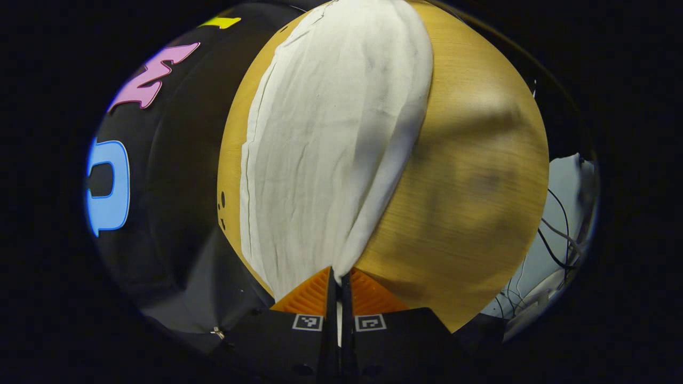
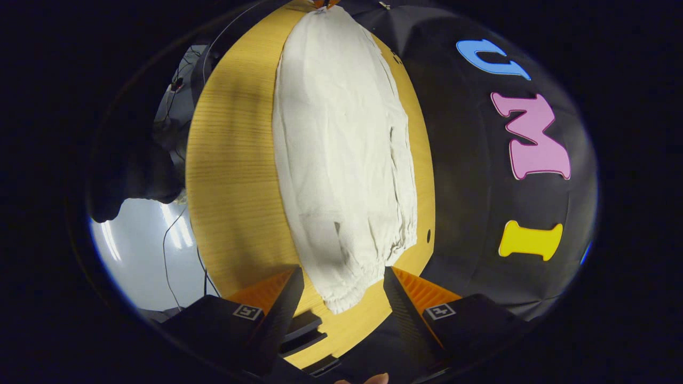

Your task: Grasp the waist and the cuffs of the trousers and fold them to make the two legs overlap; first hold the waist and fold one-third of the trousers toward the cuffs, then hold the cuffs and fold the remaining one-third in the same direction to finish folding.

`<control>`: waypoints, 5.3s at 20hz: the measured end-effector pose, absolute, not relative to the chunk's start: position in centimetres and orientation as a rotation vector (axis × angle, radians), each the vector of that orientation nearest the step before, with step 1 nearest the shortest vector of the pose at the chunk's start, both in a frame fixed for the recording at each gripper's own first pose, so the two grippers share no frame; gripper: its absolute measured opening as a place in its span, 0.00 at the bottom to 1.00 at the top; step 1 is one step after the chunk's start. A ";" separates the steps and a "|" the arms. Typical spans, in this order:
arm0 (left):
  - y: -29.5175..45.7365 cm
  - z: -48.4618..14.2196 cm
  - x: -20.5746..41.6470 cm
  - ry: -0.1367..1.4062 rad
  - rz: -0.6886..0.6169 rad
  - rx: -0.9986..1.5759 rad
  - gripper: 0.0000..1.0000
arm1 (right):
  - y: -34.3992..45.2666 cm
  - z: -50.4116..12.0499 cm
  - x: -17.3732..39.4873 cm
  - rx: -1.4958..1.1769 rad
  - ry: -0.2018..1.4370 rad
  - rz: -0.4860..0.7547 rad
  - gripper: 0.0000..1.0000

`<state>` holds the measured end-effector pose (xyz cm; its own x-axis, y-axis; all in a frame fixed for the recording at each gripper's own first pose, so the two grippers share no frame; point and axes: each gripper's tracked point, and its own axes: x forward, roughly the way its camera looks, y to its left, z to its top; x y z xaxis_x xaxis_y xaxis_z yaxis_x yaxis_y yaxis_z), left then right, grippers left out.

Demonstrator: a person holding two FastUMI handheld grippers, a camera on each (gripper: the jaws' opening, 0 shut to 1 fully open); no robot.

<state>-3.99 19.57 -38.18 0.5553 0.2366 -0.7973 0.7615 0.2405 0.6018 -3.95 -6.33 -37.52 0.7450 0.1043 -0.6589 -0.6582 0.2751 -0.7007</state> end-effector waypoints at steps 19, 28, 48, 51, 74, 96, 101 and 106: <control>19.7 -36.5 -5.6 1.006 -0.421 1.101 0.06 | -5.1 -35.4 -0.8 -1.012 0.589 0.546 0.06; 21.1 -28.0 0.4 0.882 -0.227 0.936 0.05 | -6.9 -29.1 5.3 -0.825 0.525 0.332 0.06; 24.3 -34.4 16.6 0.976 -0.600 1.365 0.06 | -6.4 -36.6 19.9 -0.962 0.616 0.443 0.06; 24.4 -36.1 17.0 1.013 -0.650 1.401 0.06 | -6.1 -38.8 20.4 -0.981 0.643 0.479 0.06; 37.1 -30.6 10.0 1.069 -0.149 1.423 0.95 | -16.7 -34.6 16.0 -0.946 0.695 0.175 0.56; 20.6 -24.6 6.2 0.548 0.278 -0.490 0.95 | -10.3 -36.0 9.5 0.609 0.772 -0.413 0.73; 19.5 -25.6 5.7 0.557 0.301 -0.560 0.95 | -10.2 -38.5 9.9 0.764 0.814 -0.502 0.73; 18.9 -27.0 4.8 0.611 0.304 -0.608 0.95 | -10.6 -40.3 11.5 0.873 0.825 -0.590 0.74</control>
